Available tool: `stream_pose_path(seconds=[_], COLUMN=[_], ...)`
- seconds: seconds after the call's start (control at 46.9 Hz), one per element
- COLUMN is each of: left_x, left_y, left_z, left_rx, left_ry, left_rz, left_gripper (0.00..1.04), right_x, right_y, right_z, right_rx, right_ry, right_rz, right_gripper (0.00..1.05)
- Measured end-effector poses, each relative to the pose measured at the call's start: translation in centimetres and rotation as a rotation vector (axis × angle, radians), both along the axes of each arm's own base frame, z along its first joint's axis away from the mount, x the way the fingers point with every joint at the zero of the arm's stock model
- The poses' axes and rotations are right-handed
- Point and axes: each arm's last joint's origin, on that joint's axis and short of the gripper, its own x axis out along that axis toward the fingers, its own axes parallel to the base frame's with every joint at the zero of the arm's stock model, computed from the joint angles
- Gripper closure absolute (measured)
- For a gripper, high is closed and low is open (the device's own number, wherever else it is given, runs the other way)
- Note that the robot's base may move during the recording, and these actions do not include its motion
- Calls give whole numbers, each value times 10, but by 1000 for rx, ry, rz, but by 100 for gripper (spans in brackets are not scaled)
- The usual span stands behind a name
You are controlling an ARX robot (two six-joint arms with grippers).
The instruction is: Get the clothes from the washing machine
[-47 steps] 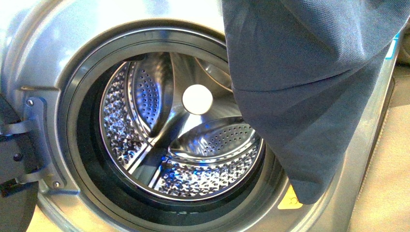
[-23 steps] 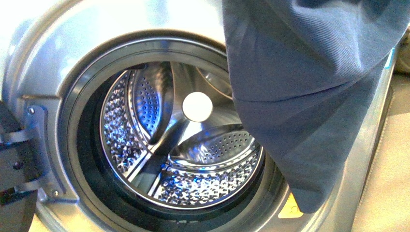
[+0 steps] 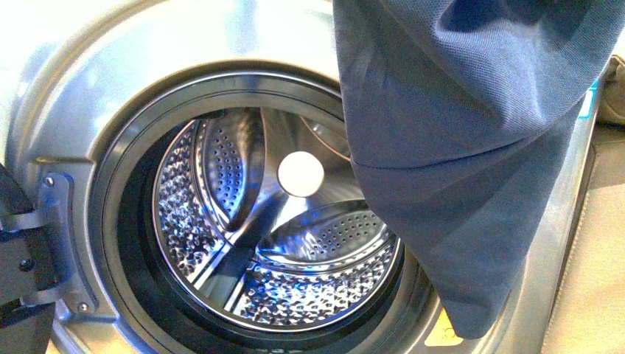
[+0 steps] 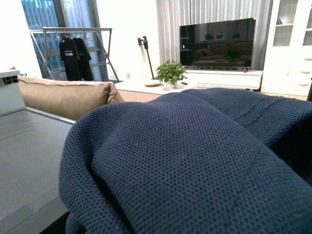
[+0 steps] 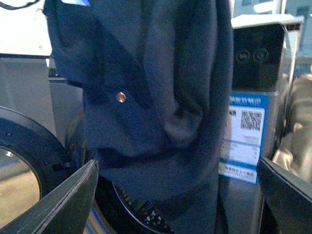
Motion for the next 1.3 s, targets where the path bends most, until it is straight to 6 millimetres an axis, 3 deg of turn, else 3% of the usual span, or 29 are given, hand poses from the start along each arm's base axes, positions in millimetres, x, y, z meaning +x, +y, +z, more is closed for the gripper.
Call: stream_pose_path(seconds=[0.128,0.683,1.302], left_x=[0,0,0], left_y=[0,0,0], left_z=[0,0,0], left_rx=[0,0,0], left_ry=[0,0,0], left_rz=[0,0,0], left_gripper=[91,91,91], right_x=[14,78,126], right_y=[2,5,35], right_z=[22,81,95], right_rx=[-54,-132,-144], right_ry=[-47,-135,-89], right_rz=[61,150,468], right_gripper=[8,8,8])
